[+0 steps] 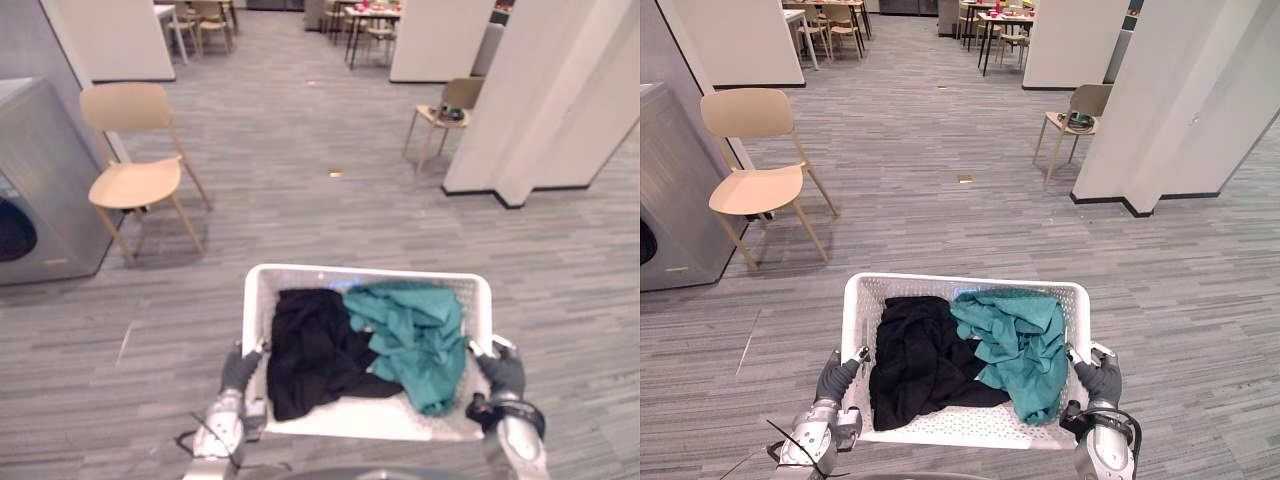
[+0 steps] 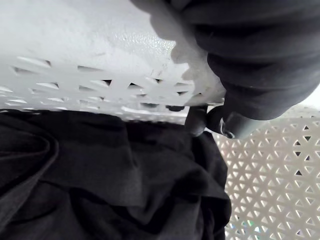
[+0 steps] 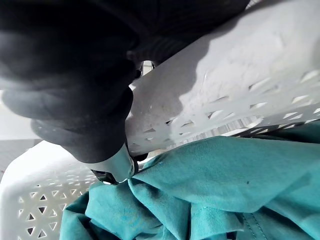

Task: Pick up the laundry basket with both hands and put the clothes into the washing machine.

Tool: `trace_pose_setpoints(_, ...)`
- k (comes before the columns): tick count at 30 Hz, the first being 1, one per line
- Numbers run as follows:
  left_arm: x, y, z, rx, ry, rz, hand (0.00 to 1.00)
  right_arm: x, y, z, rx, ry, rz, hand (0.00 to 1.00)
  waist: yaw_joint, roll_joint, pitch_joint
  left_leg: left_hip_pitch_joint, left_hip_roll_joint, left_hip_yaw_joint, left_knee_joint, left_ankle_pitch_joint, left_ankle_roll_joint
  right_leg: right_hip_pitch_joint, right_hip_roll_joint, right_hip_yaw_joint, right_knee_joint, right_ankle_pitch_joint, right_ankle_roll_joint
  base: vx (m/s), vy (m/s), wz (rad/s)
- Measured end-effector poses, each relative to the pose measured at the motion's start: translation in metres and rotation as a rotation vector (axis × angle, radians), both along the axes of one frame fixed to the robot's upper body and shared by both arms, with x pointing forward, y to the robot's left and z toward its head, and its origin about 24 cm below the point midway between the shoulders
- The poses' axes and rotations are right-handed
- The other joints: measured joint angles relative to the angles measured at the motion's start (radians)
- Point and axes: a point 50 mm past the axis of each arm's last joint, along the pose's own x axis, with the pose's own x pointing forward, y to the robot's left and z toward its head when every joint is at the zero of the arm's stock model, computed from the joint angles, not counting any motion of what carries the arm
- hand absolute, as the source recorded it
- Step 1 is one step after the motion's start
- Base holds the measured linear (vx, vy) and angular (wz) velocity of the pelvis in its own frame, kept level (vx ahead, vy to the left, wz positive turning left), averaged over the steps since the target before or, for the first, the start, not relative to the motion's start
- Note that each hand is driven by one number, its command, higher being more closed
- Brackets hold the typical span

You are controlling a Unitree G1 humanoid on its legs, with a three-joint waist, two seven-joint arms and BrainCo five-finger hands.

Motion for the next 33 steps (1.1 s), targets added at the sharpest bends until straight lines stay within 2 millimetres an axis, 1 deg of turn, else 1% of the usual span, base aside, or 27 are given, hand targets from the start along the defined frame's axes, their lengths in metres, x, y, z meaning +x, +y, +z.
trace_pose_setpoints(3,0.0,0.001,0.0,0.001,0.0,0.002,1.0,-0.001,0.0,-0.001,0.002,0.004,-0.001,1.0,0.0,0.001,0.0,-0.002,0.001,0.0,-0.002,-0.002,-0.003,-0.001,0.0,-0.002,-0.002,-0.001,0.001,0.0,0.0,0.0)
trace_pose_setpoints(7,0.0,0.003,0.0,0.004,0.001,0.009,1.0,-0.001,0.001,-0.014,0.03,0.04,-0.005,1.0,-0.001,0.0,0.0,-0.023,0.005,0.003,-0.006,-0.003,-0.005,-0.022,0.001,-0.006,-0.009,-0.006,-0.004,0.0,-0.001,-0.01)
trace_pose_setpoints(10,-0.002,0.008,-0.009,0.013,0.039,0.024,1.0,0.009,0.004,-0.032,0.061,0.089,0.009,1.0,-0.001,0.004,-0.003,-0.061,0.013,0.01,0.017,-0.006,-0.003,-0.039,0.002,-0.007,-0.04,0.005,0.003,0.03,0.007,-0.06)
trace_pose_setpoints(11,-0.002,0.011,-0.021,0.013,0.087,0.026,1.0,0.021,0.005,-0.043,0.073,0.133,0.026,1.0,-0.001,0.011,-0.01,-0.113,0.018,0.004,0.066,-0.021,0.006,-0.063,-0.001,-0.007,-0.058,0.016,-0.001,0.04,0.035,-0.09)
trace_pose_setpoints(12,-0.001,0.012,-0.025,0.014,0.107,0.03,1.0,0.026,0.006,-0.05,0.08,0.17,0.038,1.0,-0.002,0.016,-0.01,-0.151,0.024,0.004,0.111,-0.045,0.006,-0.078,-0.001,-0.011,-0.064,0.018,0.001,0.05,0.041,-0.1)
trace_pose_setpoints(13,-0.001,0.013,-0.026,0.015,0.112,0.032,1.0,0.03,0.007,-0.054,0.085,0.187,0.044,1.0,-0.002,0.022,-0.008,-0.178,0.025,0.002,0.151,-0.067,0.008,-0.087,-0.004,-0.021,-0.065,0.018,0.001,0.07,0.052,0.0)
trace_pose_setpoints(14,-0.002,0.013,-0.028,0.014,0.124,0.033,1.0,0.033,0.007,-0.059,0.095,0.214,0.043,1.0,0.0,0.034,0.005,-0.21,0.026,-0.006,0.224,-0.116,0.013,-0.084,-0.012,-0.034,-0.06,0.012,0.007,0.11,0.091,0.13)
trace_pose_setpoints(15,-0.004,0.014,-0.03,0.015,0.138,0.035,1.0,0.031,0.007,-0.061,0.099,0.231,0.04,1.0,0.0,0.041,0.008,-0.214,0.01,-0.017,0.254,-0.154,0.022,-0.073,-0.032,-0.046,-0.025,0.001,0.018,0.15,0.111,0.26)
trace_pose_setpoints(16,-0.004,0.014,-0.03,0.016,0.139,0.036,1.0,0.031,0.006,-0.062,0.102,0.232,0.034,1.0,-0.004,0.046,0.012,-0.208,-0.005,-0.031,0.259,-0.164,0.033,-0.075,-0.04,-0.062,0.019,-0.011,0.029,0.2,0.113,0.57)
trace_pose_setpoints(17,0.0,0.01,-0.029,0.0,0.128,0.039,1.0,0.032,0.002,-0.06,0.094,0.222,0.028,1.0,-0.02,0.073,0.036,-0.197,-0.016,-0.071,0.292,-0.188,0.041,-0.129,-0.06,-0.106,0.219,-0.015,0.022,0.21,0.194,0.93)
trace_pose_setpoints(18,0.002,0.011,-0.027,0.004,0.119,0.035,1.0,0.033,0.002,-0.058,0.092,0.21,0.027,1.0,-0.036,0.082,0.046,-0.173,-0.045,-0.114,0.295,-0.205,0.061,-0.216,-0.109,-0.131,0.47,0.019,-0.088,0.2,0.207,1.06)
trace_pose_setpoints(19,0.003,0.01,-0.026,0.004,0.114,0.034,1.0,0.034,0.002,-0.056,0.09,0.204,0.029,1.0,-0.042,0.085,0.051,-0.148,-0.061,-0.131,0.287,-0.211,0.075,-0.249,-0.129,-0.124,0.573,0.065,-0.151,0.22,0.239,1.17)
trace_pose_setpoints(20,0.005,0.013,-0.024,0.011,0.102,0.037,1.0,0.035,0.003,-0.054,0.088,0.192,0.032,1.0,-0.055,0.084,0.056,-0.094,-0.078,-0.17,0.266,-0.226,0.1,-0.302,-0.136,-0.057,0.73,0.17,-0.191,0.22,0.126,0.91)
trace_pose_setpoints(21,0.006,0.015,-0.022,0.019,0.093,0.042,1.0,0.036,0.004,-0.053,0.093,0.18,0.032,1.0,-0.059,0.091,0.061,-0.079,-0.079,-0.174,0.268,-0.24,0.12,-0.325,-0.12,-0.019,0.785,0.139,-0.145,0.31,0.129,0.85)
trace_pose_setpoints(22,0.008,0.021,-0.017,0.027,0.072,0.068,1.0,0.041,0.01,-0.047,0.1,0.146,0.044,1.0,-0.05,0.079,0.058,-0.054,-0.08,-0.208,0.279,-0.267,0.136,-0.365,-0.063,0.011,0.828,0.064,-0.095,0.34,0.091,0.61)
trace_pose_setpoints(23,0.01,0.025,-0.013,0.039,0.053,0.081,1.0,0.044,0.014,-0.042,0.102,0.119,0.052,1.0,-0.05,0.09,0.066,-0.037,-0.08,-0.229,0.28,-0.282,0.144,-0.393,-0.022,0.009,0.824,0.02,-0.08,0.43,0.087,0.81)
trace_pose_setpoints(24,0.014,0.028,-0.005,0.046,0.017,0.091,1.0,0.046,0.018,-0.034,0.108,0.081,0.054,1.0,-0.052,0.083,0.065,0.0,-0.081,-0.264,0.267,-0.302,0.149,-0.435,0.026,-0.021,0.753,-0.029,-0.051,0.47,0.057,0.85)
trace_pose_setpoints(25,0.016,0.028,-0.003,0.048,0.003,0.088,1.0,0.048,0.018,-0.03,0.107,0.059,0.053,1.0,-0.052,0.085,0.065,0.03,-0.081,-0.283,0.253,-0.311,0.146,-0.448,0.048,-0.06,0.649,-0.037,-0.046,0.43,0.032,0.78)
trace_pose_setpoints(26,0.017,0.029,-0.001,0.051,-0.009,0.089,1.0,0.049,0.018,-0.026,0.104,0.041,0.055,1.0,-0.051,0.084,0.063,0.054,-0.08,-0.295,0.232,-0.317,0.134,-0.452,0.072,-0.096,0.496,-0.026,-0.043,0.47,0.016,0.5)
trace_pose_setpoints(27,0.019,0.03,0.001,0.054,-0.025,0.087,1.0,0.05,0.018,-0.024,0.104,0.028,0.056,1.0,-0.049,0.077,0.058,0.078,-0.087,-0.309,0.21,-0.328,0.131,-0.453,0.101,-0.117,0.328,0.003,-0.038,0.4,-0.003,0.44)
trace_pose_setpoints(28,0.022,0.03,0.002,0.058,-0.033,0.084,1.0,0.051,0.019,-0.023,0.104,0.021,0.055,1.0,-0.052,0.066,0.051,0.103,-0.099,-0.332,0.195,-0.341,0.128,-0.46,0.128,-0.103,0.21,0.046,-0.045,0.56,-0.042,0.77)
trace_pose_setpoints(29,0.024,0.027,0.001,0.051,-0.028,0.077,1.0,0.049,0.016,-0.024,0.101,0.028,0.049,1.0,-0.073,0.068,0.045,0.144,-0.093,-0.386,0.187,-0.364,0.116,-0.454,0.168,-0.042,0.174,0.156,-0.086,0.67,-0.092,1.16)
trace_pose_setpoints(30,0.023,0.022,-0.003,0.034,-0.015,0.074,1.0,0.046,0.015,-0.026,0.098,0.038,0.042,1.0,-0.1,0.093,0.031,0.165,-0.071,-0.433,0.208,-0.379,0.101,-0.428,0.189,-0.04,0.187,0.168,-0.119,0.7,-0.08,1.08)
trace_pose_setpoints(31,0.023,0.019,-0.004,0.023,-0.009,0.075,1.0,0.043,0.011,-0.027,0.09,0.047,0.033,1.0,-0.107,0.113,0.03,0.157,-0.064,-0.456,0.253,-0.38,0.095,-0.41,0.188,-0.071,0.191,0.156,-0.126,0.71,-0.073,0.75)
trace_pose_setpoints(32,0.022,0.016,-0.006,0.01,0.002,0.078,1.0,0.044,0.007,-0.025,0.075,0.048,0.04,1.0,-0.105,0.132,0.04,0.115,-0.063,-0.467,0.404,-0.352,0.044,-0.374,0.182,-0.1,0.211,0.123,-0.144,0.68,-0.046,0.44)
trace_pose_setpoints(33,0.021,0.012,-0.01,-0.005,0.021,0.079,1.0,0.041,0.004,-0.026,0.065,0.063,0.041,1.0,-0.106,0.148,0.049,0.057,-0.076,-0.441,0.603,-0.259,-0.116,-0.307,0.175,-0.121,0.197,0.114,-0.157,0.68,-0.054,0.48)
